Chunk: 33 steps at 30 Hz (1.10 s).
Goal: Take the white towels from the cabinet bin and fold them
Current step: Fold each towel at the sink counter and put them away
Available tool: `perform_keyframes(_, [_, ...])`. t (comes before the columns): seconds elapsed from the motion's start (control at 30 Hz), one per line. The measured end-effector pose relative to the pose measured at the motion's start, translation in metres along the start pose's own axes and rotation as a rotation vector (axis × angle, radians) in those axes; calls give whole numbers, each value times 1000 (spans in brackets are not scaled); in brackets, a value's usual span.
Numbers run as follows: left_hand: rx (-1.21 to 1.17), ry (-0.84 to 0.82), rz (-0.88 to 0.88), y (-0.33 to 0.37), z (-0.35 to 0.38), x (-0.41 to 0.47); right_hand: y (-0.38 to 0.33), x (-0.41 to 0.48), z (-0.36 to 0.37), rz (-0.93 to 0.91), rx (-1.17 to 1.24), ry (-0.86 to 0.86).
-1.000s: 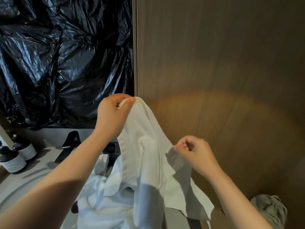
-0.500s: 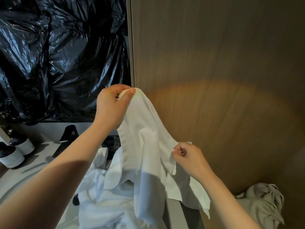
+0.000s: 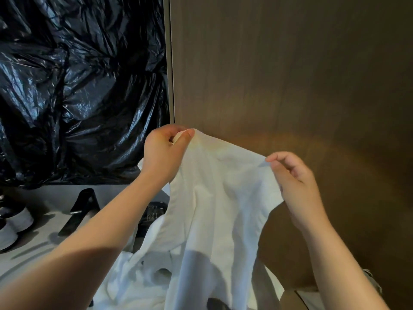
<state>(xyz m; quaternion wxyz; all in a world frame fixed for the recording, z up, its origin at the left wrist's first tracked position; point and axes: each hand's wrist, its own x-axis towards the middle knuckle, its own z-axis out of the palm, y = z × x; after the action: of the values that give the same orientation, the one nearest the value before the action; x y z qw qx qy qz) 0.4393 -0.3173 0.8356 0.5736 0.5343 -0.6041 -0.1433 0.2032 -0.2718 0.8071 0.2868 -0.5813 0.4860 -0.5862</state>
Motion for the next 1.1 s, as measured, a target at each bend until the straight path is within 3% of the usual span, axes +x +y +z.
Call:
perform_keyframes(0.2, [-112,34,92,48,14,14,-43,9,-11,-6,193,-102])
perform_keyframes(0.37, [77,-246,-12,25,30,6,-22,4,-3,136,300,-192])
perform_keyframes(0.53, [103,-211,-230,-23,31,-30,19,-12,5,211,4,-135])
perform_keyframes(0.67, [17,-105,-414,-35,22,-66,34,-18,12,169,-135,-14])
perform_keyframes(0.8, [-241,-54,-608,-37,15,-112,40,-22,19,125,-185,-93])
perform_keyframes(1.1, [-442,-188,-540,-66,5,-179,51,-35,30,76,-232,-169])
